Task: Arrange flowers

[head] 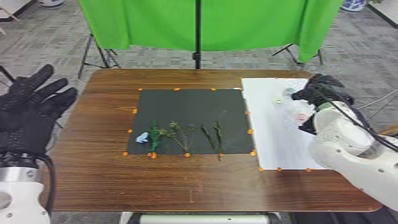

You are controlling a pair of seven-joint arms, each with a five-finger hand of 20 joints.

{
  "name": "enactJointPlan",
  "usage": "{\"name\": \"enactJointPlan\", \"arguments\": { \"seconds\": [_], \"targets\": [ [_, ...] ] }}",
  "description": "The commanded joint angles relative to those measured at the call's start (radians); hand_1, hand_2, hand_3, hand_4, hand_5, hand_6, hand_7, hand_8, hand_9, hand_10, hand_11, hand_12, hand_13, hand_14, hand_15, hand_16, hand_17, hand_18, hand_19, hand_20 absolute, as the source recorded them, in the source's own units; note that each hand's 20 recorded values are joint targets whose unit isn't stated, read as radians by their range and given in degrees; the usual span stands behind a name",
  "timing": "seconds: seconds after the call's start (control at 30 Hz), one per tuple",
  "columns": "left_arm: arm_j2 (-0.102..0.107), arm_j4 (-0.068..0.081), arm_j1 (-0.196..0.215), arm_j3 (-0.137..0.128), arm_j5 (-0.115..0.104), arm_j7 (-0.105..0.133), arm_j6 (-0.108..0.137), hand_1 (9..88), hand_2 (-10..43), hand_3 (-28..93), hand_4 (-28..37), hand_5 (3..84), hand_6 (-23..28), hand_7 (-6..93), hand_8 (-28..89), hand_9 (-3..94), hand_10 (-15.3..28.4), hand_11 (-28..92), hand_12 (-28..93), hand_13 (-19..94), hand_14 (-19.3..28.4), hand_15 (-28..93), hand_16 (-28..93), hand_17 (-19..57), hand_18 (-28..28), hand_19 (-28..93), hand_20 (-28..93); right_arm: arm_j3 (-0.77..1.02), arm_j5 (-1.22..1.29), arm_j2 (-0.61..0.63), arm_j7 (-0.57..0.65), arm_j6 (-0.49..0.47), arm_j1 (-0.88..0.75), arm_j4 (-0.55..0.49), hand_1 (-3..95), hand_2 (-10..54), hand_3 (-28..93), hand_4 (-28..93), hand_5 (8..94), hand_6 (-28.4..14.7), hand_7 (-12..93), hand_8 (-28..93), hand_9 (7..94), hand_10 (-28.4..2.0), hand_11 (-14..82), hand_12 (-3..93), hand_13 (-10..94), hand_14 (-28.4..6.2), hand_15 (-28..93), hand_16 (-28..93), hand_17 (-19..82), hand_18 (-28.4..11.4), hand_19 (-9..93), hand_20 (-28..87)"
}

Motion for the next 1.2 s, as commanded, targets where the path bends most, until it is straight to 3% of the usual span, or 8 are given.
{"name": "enactJointPlan", "arguments": {
  "seconds": [0.03,0.23,0.3,0.43,0.77,0.93,1.1,1.2],
  "targets": [
    [-0.005,0.003,0.020,0.002,0.003,0.004,-0.001,21.8,12.3,75,-28.3,35.9,10.7,13.3,-9,30.6,20.6,30,9,24,27.8,57,-12,-5.8,25.4,69,10,0.008,0.057,0.002,0.006,-0.094,-0.046,0.025,30.8,-8.9,73,-28,54.8,-1.5,14,-12,76.1,-17.4,19.0,13.9,73,-12.0,55,13,35,-24.5,92,19],
    [-0.011,0.011,0.002,0.018,0.005,-0.012,-0.002,21.8,12.3,75,-28.3,35.9,10.7,13.5,-9,30.6,20.7,30,9,24,27.8,57,-12,-5.8,25.4,70,10,-0.025,0.087,-0.044,0.018,-0.164,-0.017,0.080,31.1,-9.3,73,-28,50.5,-0.4,13,-12,78.4,-16.4,18.9,14.1,76,-11.2,54,14,36,-24.8,93,20],
    [-0.009,0.012,-0.002,0.024,0.004,-0.009,0.002,21.8,12.3,75,-28.3,36.0,10.7,13.4,-9,30.7,20.7,30,9,24,27.8,57,-12,-5.8,25.4,70,10,-0.055,0.088,-0.041,0.020,-0.147,0.000,0.091,31.2,-9.4,73,-28,48.8,0.0,13,-12,78.2,-16.5,18.8,14.1,76,-11.2,54,14,36,-24.9,93,20],
    [-0.013,0.006,-0.003,0.022,0.015,-0.030,0.004,21.8,12.3,75,-28.3,36.0,10.8,13.4,-9,30.7,20.8,30,9,24,27.8,57,-12,-5.8,25.4,70,10,-0.070,0.061,-0.046,0.028,-0.118,0.003,0.109,32.0,-9.5,74,-28,48.1,0.1,13,-12,78.0,-16.5,18.7,14.2,76,-11.2,54,14,36,-24.9,93,19],
    [-0.018,0.006,-0.004,0.034,0.011,-0.021,0.009,21.8,12.4,75,-28.3,36.1,10.9,13.4,-9,30.8,20.8,30,9,24,27.9,58,-13,-5.8,25.4,70,9,-0.152,0.039,-0.054,0.024,-0.109,0.059,0.144,34.6,-9.5,75,-28,51.6,1.0,14,-13,78.5,-16.0,18.8,14.0,76,-10.9,54,14,36,-24.6,93,19],
    [-0.018,0.006,-0.004,0.040,0.011,-0.021,0.003,21.8,12.4,75,-28.3,36.1,10.9,13.4,-9,30.8,20.9,31,9,24,27.9,58,-13,-5.9,25.4,70,9,-0.241,-0.024,-0.051,0.018,-0.025,0.086,0.159,40.7,-9.5,76,-28,65.1,2.3,16,-13,81.2,-13.4,19.5,14.3,77,-9.6,52,14,37,-22.8,92,17],
    [-0.021,-0.005,0.000,0.032,0.025,-0.028,-0.008,21.8,12.4,75,-28.3,36.1,10.9,13.4,-9,30.8,20.9,31,9,24,27.9,57,-13,-5.9,25.4,70,9,-0.291,-0.103,-0.052,0.017,0.041,0.109,0.153,53.4,-9.5,69,-28,82.8,2.7,18,1,90.5,-7.5,11.6,24.8,82,-5.7,48,18,39,-20.5,93,16],
    [-0.018,-0.009,-0.003,0.029,0.028,-0.029,-0.005,21.8,12.4,75,-28.3,36.2,11.0,13.3,-9,30.8,20.9,31,9,24,27.9,57,-13,-5.9,25.4,70,9,-0.308,-0.136,-0.049,0.010,0.081,0.128,0.129,54.8,-9.5,69,-28,84.2,2.8,18,2,92.2,-6.8,11.3,26.1,83,-4.8,48,19,39,-19.8,93,17]
  ]
}}
